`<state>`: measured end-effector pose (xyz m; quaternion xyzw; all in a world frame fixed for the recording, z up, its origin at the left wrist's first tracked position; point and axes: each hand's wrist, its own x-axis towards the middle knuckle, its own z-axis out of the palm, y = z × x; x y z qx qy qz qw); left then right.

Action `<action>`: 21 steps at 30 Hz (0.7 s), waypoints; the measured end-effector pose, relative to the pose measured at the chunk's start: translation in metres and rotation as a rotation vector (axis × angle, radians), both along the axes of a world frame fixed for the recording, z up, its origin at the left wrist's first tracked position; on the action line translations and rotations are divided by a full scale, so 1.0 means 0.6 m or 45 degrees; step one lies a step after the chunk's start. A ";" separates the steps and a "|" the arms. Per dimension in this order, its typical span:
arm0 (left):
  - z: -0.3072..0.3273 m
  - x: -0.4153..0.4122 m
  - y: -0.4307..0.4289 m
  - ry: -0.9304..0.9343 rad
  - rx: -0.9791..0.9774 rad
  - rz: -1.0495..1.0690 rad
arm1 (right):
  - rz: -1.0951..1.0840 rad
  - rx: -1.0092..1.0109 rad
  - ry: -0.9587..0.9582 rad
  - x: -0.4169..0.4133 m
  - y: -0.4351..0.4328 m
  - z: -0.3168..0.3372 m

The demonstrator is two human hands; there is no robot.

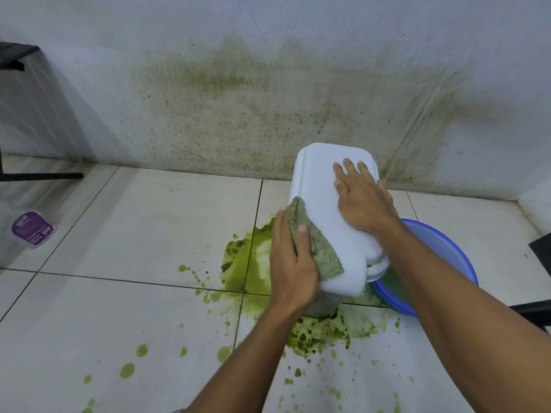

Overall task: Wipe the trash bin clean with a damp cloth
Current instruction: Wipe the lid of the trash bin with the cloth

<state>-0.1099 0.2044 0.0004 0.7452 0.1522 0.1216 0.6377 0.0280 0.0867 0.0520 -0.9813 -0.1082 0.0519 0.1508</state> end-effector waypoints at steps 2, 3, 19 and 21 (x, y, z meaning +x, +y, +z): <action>0.008 0.040 0.024 0.032 -0.058 -0.061 | 0.004 -0.006 -0.001 0.001 -0.001 -0.001; 0.015 0.053 0.033 0.056 -0.099 -0.106 | 0.005 -0.007 -0.001 0.002 -0.001 -0.001; 0.023 -0.036 -0.041 -0.005 -0.083 0.178 | -0.019 -0.047 0.002 0.000 0.005 0.002; 0.032 0.018 0.013 0.105 -0.087 0.016 | -0.025 -0.059 0.011 0.001 0.006 0.003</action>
